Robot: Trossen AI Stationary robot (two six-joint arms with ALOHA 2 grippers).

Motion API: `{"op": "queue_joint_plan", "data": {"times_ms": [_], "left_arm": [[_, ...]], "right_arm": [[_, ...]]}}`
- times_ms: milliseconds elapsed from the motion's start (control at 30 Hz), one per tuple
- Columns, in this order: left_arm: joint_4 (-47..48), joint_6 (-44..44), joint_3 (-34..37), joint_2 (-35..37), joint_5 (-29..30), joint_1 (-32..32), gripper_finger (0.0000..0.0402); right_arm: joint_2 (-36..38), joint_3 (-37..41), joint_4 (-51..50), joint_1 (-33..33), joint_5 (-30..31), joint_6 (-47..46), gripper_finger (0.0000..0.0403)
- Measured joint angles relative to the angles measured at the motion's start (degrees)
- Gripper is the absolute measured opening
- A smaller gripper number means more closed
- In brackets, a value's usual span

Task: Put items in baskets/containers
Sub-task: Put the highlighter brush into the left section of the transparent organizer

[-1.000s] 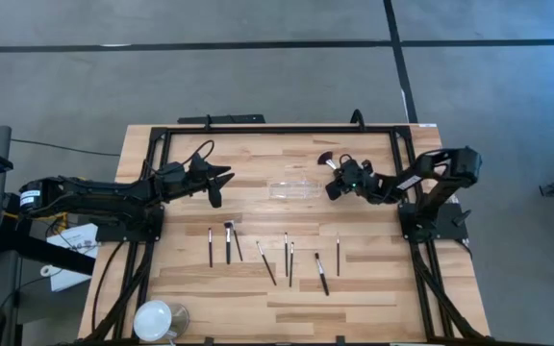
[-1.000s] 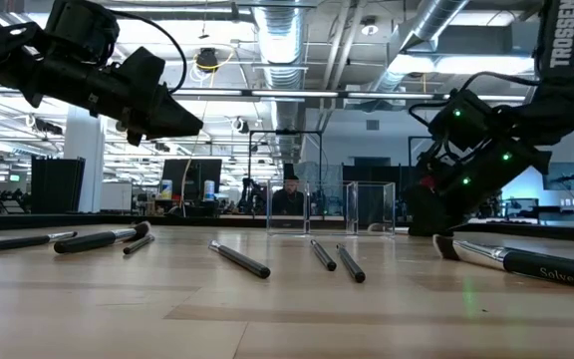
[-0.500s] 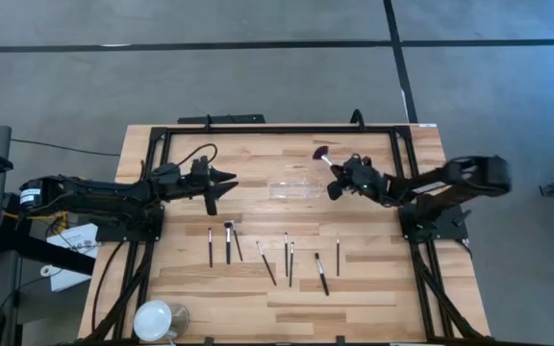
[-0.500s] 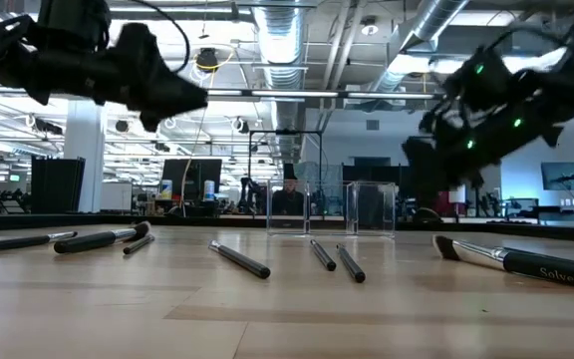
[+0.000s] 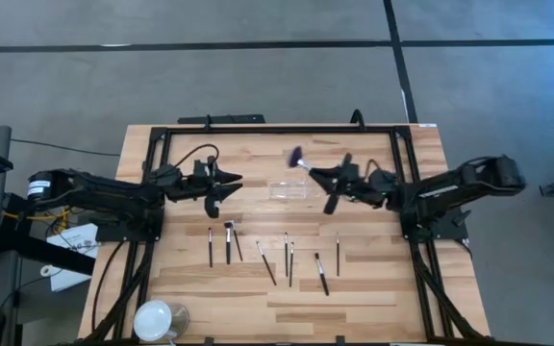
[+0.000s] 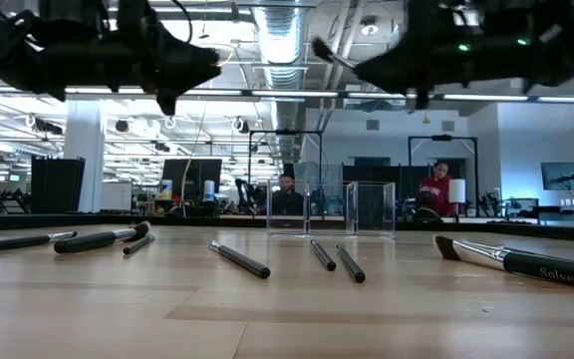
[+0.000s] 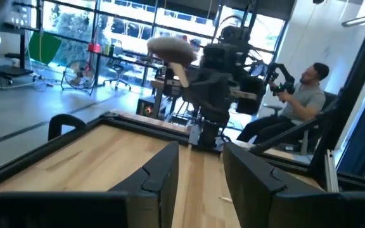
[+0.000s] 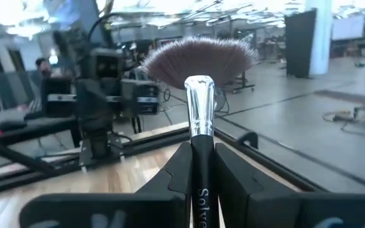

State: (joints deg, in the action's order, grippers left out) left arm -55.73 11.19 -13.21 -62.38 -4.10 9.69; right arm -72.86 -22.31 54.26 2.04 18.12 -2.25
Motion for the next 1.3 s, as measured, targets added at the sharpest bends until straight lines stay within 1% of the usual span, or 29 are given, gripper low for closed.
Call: {"op": "queue_joint_plan", "data": {"times_ms": [67, 133, 233, 333, 433, 567, 767, 867, 1033, 1133, 1300], "left_arm": [[-0.3, 0.2, -1.7, -2.8, 0.0, 0.0, 0.0121], [-0.2, 0.2, -3.3, -5.7, 0.0, 0.0, 0.0121], [-0.5, 0.2, -5.5, -9.8, 0.4, 0.0, 0.0121], [-1.0, 0.2, -7.0, -12.7, 3.0, 0.0, 0.0121], [-2.7, -1.1, -7.6, -14.1, 5.2, 0.0, 0.0121], [-5.6, -3.1, -7.7, -14.5, 6.9, 0.0, 0.0121], [-5.8, -3.4, -7.7, -13.7, 9.4, 0.2, 0.0121], [-6.5, -3.4, -7.7, -13.7, 10.4, 0.2, 0.0121], [-7.3, -3.3, -7.7, -13.6, 12.7, 0.3, 0.0121], [-7.1, -3.2, -7.7, -13.6, 12.6, 0.1, 0.0121], [-7.1, -2.8, -7.7, -13.6, 12.7, 0.0, 0.0121]], "right_arm": [[-4.3, -3.8, -0.4, -1.1, 1.1, 3.6, 0.0035], [-8.8, -8.1, -0.7, -2.0, 3.8, 8.3, 0.0035], [-15.2, -14.0, -0.8, -3.1, 9.8, 15.5, 0.0037], [-20.5, -19.4, -0.6, -3.7, 15.7, 19.7, 0.0041], [-24.9, -23.5, -0.7, -3.9, 17.1, 22.0, 0.0036], [-29.4, -27.3, -0.7, -3.9, 16.8, 23.2, 0.0036], [-32.4, -29.9, -0.9, -4.0, 16.8, 24.6, 0.0044], [-32.5, -30.4, -1.1, -4.2, 17.0, 24.6, 0.0036], [-32.0, -30.5, -1.3, -4.4, 16.8, 24.8, 0.0040], [-31.9, -30.5, -0.7, -4.5, 18.7, 24.8, 0.0045], [-31.7, -30.5, 2.9, -4.6, 18.8, 25.2, 0.0036]]}}
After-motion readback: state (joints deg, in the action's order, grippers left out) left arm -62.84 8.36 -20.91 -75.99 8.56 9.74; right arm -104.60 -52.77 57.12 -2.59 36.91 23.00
